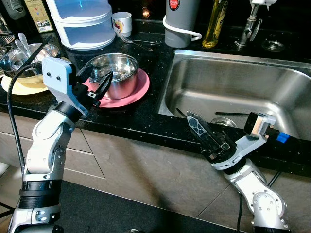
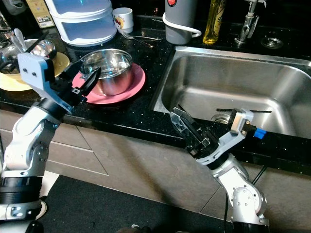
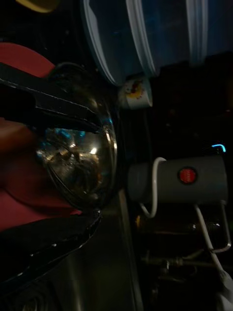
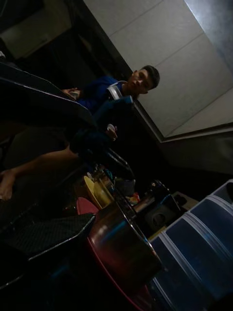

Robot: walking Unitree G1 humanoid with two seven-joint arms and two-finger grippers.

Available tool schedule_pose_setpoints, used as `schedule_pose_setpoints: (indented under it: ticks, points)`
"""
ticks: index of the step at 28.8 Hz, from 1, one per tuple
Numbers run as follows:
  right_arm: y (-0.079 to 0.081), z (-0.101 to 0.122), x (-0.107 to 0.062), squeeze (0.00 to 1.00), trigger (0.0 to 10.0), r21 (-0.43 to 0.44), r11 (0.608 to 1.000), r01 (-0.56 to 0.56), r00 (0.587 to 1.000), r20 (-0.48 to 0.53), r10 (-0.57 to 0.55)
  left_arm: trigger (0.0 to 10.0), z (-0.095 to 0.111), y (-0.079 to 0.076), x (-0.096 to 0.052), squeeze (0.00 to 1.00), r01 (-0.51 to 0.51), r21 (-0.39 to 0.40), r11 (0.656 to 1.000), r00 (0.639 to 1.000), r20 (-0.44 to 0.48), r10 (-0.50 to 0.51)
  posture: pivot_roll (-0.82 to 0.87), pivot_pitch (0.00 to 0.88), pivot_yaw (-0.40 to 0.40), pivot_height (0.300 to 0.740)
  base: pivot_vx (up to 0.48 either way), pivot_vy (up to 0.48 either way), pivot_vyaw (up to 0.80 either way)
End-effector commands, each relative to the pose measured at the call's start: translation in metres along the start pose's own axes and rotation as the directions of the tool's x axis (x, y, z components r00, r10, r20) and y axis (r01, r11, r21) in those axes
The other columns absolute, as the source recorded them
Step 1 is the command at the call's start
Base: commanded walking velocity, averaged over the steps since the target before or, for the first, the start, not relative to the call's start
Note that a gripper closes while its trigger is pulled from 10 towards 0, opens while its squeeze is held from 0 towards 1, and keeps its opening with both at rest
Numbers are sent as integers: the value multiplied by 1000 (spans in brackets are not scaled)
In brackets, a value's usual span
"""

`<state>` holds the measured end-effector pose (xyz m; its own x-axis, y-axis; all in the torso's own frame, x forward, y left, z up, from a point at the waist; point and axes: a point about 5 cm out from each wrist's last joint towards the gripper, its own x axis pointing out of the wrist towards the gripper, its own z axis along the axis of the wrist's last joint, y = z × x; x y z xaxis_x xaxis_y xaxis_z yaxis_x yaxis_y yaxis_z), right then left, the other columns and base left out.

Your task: Kitchen organization

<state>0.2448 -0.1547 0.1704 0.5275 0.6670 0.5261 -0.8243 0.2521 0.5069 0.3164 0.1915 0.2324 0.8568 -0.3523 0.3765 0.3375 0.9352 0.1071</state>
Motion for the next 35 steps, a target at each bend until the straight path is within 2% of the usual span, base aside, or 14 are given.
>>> schedule_pose_setpoints:
  ticks: [1,21,35]
  points:
    - [4,-2,-1,0,10000,-9,1000,-5,1000,-30,5,10000,-2,3,0,0,0,33,999,1000,-12,0,-53,76,-3,740,0,0,0]
    - [7,-2,-2,0,10000,-15,1000,5,999,-39,-6,10000,-20,12,-1,0,-11,81,997,998,-63,16,-80,85,8,740,0,0,0]
    - [8,-2,-3,0,10000,-8,1000,10,999,-42,-11,10000,-20,11,8,0,3,104,995,999,-47,2,-90,96,10,740,0,0,0]
